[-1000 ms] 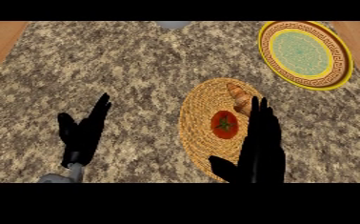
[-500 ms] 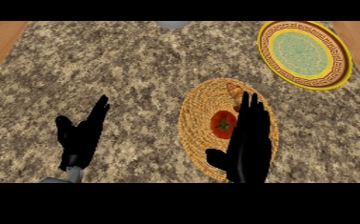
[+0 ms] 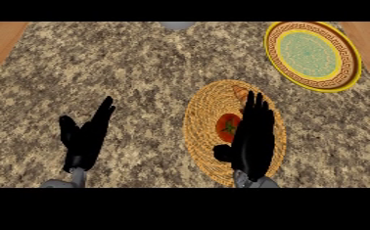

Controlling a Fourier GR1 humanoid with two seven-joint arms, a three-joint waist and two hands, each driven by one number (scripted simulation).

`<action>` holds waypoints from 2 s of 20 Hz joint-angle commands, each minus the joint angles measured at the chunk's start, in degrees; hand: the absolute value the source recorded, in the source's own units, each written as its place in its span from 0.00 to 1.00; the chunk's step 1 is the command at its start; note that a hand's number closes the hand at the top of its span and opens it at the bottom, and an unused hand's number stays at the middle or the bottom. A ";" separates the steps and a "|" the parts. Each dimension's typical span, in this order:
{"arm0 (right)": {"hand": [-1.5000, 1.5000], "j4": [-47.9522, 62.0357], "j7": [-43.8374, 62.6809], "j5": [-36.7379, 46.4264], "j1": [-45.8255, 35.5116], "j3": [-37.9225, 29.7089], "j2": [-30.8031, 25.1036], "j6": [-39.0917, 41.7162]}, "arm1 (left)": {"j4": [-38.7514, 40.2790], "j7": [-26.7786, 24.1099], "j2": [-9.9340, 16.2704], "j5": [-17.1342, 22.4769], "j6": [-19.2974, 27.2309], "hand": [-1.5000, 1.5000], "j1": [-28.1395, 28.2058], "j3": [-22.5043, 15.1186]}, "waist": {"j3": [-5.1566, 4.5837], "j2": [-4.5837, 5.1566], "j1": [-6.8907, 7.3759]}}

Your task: Pick the tomato from the placemat and place it in the plate

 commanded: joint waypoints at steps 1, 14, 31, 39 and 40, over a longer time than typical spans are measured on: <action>0.00 6.07 5.28 -4.77 -6.46 -4.80 0.46 -0.45 | -0.72 4.29 0.19 -0.08 -0.30 0.50 -1.13 0.09 | -0.34 0.34 0.23; 1.00 9.78 4.20 0.33 -4.24 0.31 0.47 1.45 | 3.94 0.69 -4.42 -3.37 -0.88 0.50 -0.65 0.95 | -0.38 0.23 -0.32; 1.00 -18.50 -36.69 -16.69 0.44 4.15 -11.85 0.22 | -0.06 2.88 -0.40 -1.01 -4.82 0.50 1.72 5.23 | -0.35 0.10 -0.71; 1.00 -18.04 -42.38 -31.51 1.90 -14.21 -14.28 -5.93 | 2.42 -0.21 -4.54 -4.01 -3.20 0.50 1.48 3.23 | -0.32 0.42 -0.41; 1.00 -16.24 -43.37 -32.73 2.27 -14.05 -12.06 -8.15 | 2.06 0.40 -3.98 -4.21 -3.47 0.50 1.84 3.27 | -0.32 0.40 -0.27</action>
